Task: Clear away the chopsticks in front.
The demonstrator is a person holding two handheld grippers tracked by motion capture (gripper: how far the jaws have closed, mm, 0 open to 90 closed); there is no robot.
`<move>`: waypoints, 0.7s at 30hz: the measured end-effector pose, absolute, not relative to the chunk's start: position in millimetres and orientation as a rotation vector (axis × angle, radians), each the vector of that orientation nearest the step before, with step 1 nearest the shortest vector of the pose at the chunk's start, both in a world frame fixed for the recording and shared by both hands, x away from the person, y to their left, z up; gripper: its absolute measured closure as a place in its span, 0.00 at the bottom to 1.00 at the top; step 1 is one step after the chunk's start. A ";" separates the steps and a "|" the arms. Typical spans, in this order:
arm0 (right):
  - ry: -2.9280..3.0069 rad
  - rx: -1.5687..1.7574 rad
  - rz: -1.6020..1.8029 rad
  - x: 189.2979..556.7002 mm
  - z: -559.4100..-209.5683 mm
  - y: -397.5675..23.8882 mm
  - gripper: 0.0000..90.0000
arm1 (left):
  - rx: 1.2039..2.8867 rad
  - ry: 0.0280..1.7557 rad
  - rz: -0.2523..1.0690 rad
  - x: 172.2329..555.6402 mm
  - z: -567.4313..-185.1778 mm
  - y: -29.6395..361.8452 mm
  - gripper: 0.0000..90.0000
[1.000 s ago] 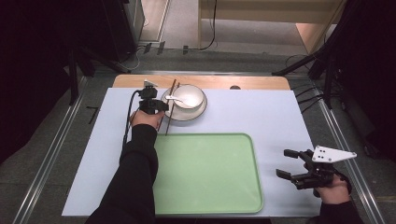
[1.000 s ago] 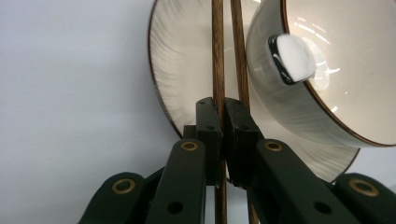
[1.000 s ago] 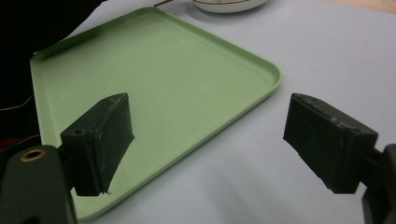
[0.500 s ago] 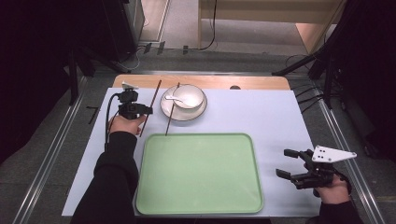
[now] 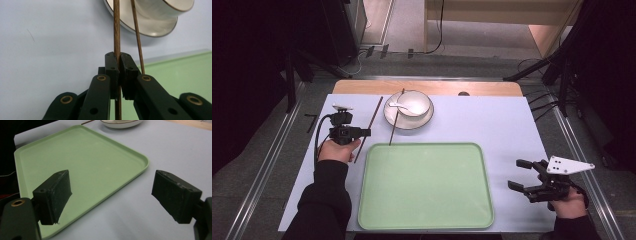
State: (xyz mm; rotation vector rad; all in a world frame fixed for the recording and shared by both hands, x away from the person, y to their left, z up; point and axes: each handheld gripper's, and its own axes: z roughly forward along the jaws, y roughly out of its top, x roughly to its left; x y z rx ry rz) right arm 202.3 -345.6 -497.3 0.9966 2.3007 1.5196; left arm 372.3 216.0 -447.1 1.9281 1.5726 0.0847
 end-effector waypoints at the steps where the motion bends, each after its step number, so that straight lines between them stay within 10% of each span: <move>1: 2.300 0.997 1.520 202.1 -497.3 -345.4 0.18 | 1.935 1.564 0.085 368.5 -447.5 216.3 0.96; 21: 2.296 0.983 1.524 203.0 -496.1 -343.0 0.18 | 1.884 1.545 0.051 288.3 -468.8 222.4 0.96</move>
